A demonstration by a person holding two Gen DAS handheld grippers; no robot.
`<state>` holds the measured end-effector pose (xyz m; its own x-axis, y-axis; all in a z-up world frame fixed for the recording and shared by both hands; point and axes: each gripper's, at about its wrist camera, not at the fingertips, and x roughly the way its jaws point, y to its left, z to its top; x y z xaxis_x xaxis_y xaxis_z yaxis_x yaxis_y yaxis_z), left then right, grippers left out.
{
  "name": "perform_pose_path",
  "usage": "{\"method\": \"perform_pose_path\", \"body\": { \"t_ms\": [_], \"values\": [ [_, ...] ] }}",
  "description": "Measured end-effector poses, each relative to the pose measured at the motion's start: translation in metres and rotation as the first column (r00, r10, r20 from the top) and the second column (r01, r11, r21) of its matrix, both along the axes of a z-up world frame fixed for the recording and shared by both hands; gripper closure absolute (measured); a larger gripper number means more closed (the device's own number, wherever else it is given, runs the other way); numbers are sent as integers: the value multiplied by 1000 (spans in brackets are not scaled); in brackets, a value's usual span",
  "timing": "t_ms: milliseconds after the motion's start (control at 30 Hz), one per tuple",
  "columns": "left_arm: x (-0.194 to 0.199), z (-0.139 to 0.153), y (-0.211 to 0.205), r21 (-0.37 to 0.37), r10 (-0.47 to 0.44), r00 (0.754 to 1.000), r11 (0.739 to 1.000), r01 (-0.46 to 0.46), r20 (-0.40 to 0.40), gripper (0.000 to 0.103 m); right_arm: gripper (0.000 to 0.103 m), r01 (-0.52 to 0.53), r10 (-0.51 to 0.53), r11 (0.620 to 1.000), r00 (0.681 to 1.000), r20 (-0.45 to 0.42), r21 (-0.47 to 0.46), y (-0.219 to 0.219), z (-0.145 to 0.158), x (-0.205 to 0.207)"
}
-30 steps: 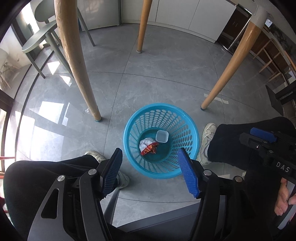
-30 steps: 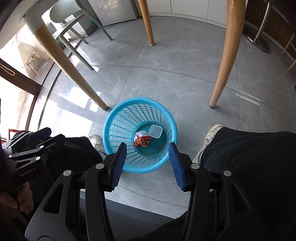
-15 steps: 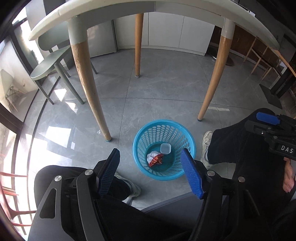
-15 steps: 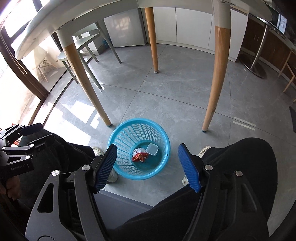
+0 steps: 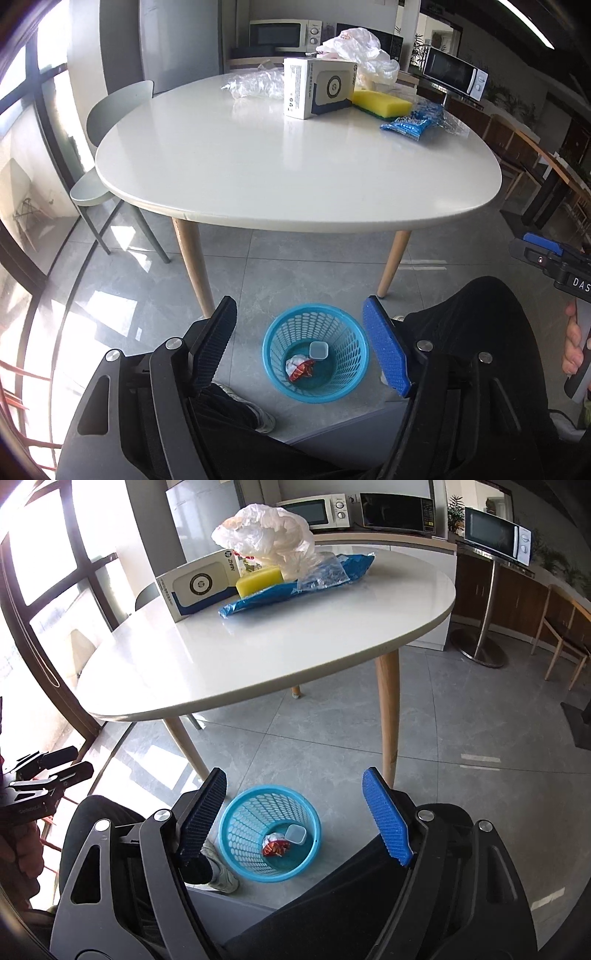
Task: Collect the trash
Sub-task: 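Raise both open tools back toward the table, then grasp the white HP box with left tool while right tool grasps clear plastic wrapper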
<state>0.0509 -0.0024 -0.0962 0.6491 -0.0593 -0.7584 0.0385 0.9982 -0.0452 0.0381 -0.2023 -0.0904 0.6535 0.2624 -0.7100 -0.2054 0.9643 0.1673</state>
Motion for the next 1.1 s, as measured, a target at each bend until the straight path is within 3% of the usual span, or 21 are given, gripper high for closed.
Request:
{"method": "perform_pose_path", "body": {
  "t_ms": [567, 833, 1100],
  "values": [
    [50, 87, 16, -1, 37, 980, 999, -37, 197, 28, 25, 39, -44, 998, 991, 129, 41, -13, 78, 48],
    [86, 100, 20, -17, 31, 977, 999, -28, 209, 28, 24, 36, -42, 998, 991, 128, 48, -12, 88, 81],
    [123, 99, 15, 0, -1, 982, 1000, 1, 191, 23, 24, 39, -43, 998, 995, 87, 48, -7, 78, 118]
  ]
}}
